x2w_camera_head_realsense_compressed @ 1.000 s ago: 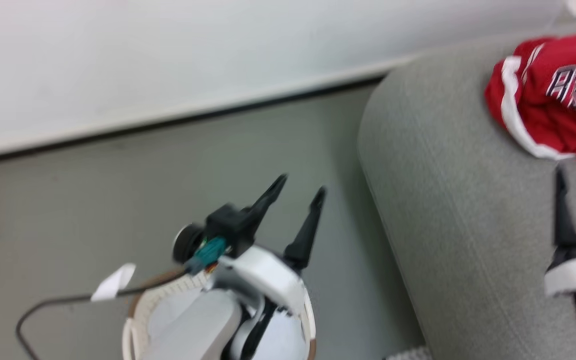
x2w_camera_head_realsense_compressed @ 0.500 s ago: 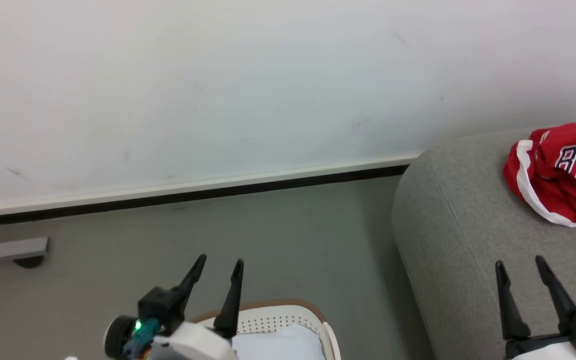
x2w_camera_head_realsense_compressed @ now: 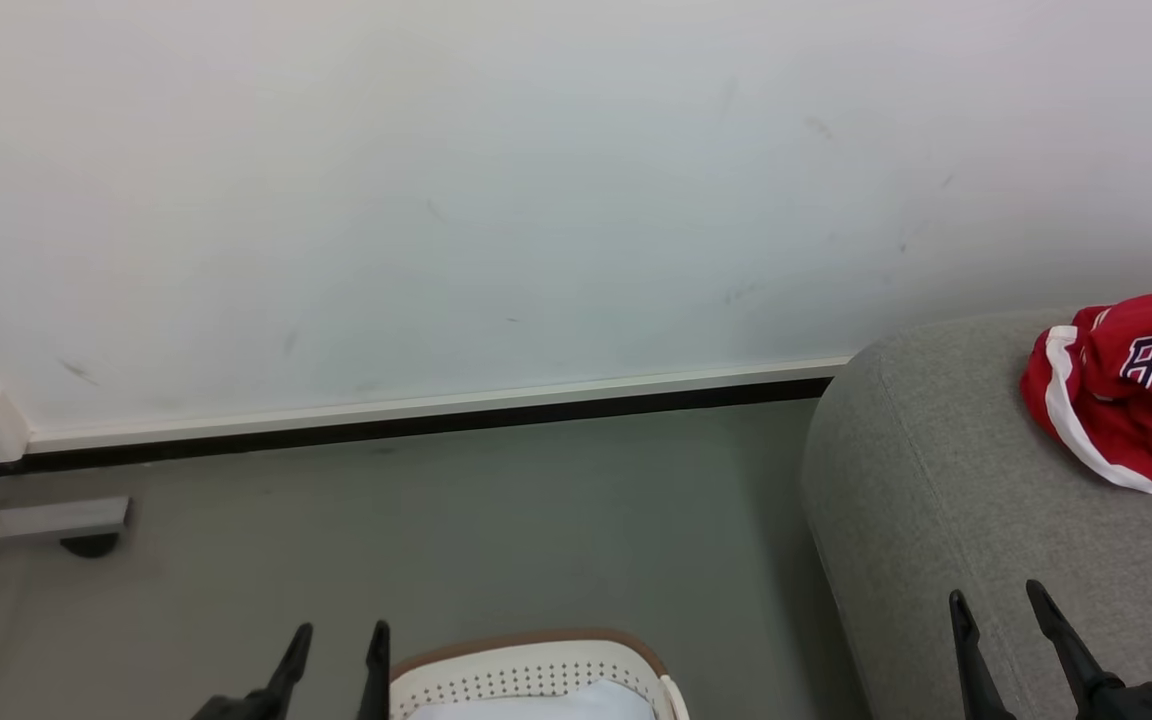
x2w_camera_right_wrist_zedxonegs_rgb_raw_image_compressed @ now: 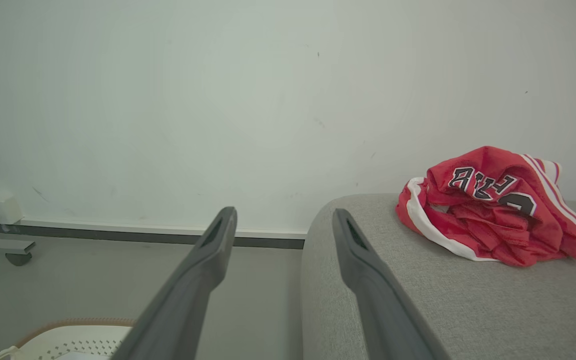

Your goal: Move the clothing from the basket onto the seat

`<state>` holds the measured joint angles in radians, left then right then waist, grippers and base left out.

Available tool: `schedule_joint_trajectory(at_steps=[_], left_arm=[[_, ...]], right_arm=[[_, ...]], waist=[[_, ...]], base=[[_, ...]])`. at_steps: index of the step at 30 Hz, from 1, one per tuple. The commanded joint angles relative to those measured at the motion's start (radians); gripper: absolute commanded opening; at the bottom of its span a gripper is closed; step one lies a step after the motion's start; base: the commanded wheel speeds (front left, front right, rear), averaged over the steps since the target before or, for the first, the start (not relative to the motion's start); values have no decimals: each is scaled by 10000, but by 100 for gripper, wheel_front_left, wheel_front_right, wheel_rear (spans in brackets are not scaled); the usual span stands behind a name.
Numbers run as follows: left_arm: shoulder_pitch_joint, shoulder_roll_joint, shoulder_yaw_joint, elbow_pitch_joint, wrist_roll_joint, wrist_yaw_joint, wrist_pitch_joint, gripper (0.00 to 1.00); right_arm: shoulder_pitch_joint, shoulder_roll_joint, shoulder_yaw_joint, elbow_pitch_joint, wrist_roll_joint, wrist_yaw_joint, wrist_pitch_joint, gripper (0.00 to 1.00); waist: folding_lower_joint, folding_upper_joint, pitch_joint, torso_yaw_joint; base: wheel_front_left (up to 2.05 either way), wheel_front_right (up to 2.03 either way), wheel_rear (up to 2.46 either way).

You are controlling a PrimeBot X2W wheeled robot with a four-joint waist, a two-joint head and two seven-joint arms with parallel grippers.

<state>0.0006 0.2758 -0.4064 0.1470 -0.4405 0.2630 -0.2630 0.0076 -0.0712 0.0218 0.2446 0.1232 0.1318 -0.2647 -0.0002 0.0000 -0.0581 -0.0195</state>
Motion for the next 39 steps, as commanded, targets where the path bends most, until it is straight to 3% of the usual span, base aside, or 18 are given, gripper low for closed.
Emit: schedule_joint_trajectory(at_steps=[1,17,18,22,39], left_arm=[[331,-87,339,-9,245,-109,-22,100],[1054,-1276,2388,336,1580,-1389,-22,100],[946,-1342,2433,339,1457,-1446,-2,0],[1051,-1454,2360,642,1449,-1484,11,0],[569,-1619,2980,720,-1322,-2004,816,0]], right_arm=[[164,-15,-3,88,50,-23,9,100],[119,80,26,343,116,-23,8,100],[109,88,31,324,31,0,0,0],[247,127,45,634,26,2,10,0],[-85,143,-273,493,3153,-1,821,0]], waist=[[2,0,-47,-8],[2,0,-170,-6],[2,0,-172,-3],[2,0,-172,-1],[2,0,-72,24]], base=[[0,0,0],[0,0,0],[0,0,0],[0,0,0],[0,0,0]])
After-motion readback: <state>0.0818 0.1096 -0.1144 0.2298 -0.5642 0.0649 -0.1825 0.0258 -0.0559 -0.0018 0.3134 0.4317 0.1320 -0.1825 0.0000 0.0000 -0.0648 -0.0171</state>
